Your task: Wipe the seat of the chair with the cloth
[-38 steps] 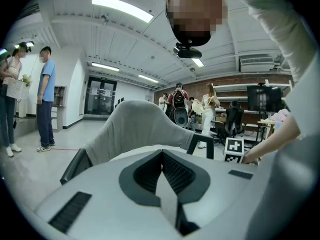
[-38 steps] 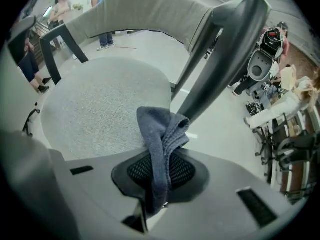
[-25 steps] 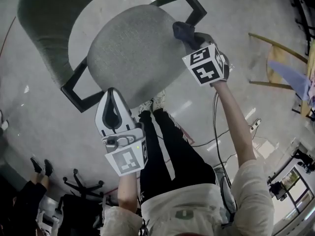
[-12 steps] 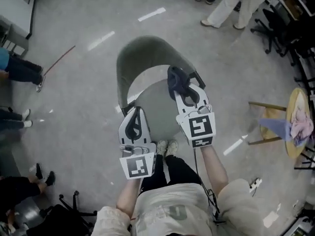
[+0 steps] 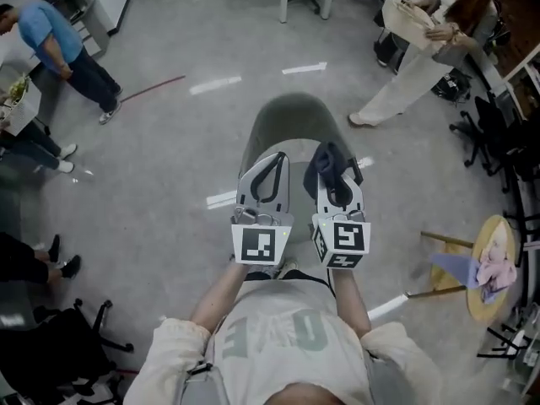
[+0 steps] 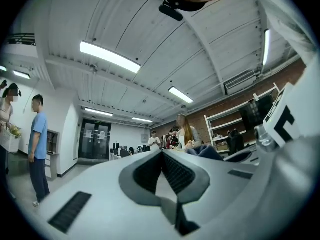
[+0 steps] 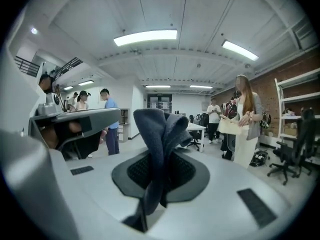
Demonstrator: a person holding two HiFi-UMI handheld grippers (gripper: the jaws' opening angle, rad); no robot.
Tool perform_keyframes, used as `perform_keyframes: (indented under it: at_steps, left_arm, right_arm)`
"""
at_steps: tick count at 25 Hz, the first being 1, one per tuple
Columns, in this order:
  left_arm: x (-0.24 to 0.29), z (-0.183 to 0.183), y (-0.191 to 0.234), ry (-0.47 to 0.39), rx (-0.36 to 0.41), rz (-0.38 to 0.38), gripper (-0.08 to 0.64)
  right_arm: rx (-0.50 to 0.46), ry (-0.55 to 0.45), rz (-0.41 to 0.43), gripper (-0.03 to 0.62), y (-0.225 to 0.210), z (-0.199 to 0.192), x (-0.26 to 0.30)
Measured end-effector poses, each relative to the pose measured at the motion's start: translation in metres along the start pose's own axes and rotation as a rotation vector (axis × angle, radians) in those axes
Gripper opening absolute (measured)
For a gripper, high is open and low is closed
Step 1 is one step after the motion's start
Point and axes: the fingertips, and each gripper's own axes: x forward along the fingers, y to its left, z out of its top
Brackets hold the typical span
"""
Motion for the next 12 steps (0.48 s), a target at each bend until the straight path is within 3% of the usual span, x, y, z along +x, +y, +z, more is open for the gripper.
perform_keyframes:
  at_steps: [6, 12]
  left_arm:
    - [0.011, 0.004, -0.015, 0.001, -0.014, 0.001, 0.015]
    - [0.011, 0.008, -0.009, 0.015, -0.030, 0.035, 0.015]
  right_arm:
    - [-0.041, 0.005, -0.019, 0.051, -0.022, 0.008, -0.007]
    - [-0.075, -0.018, 0.027, 0.049, -0.010, 0.022, 0.000]
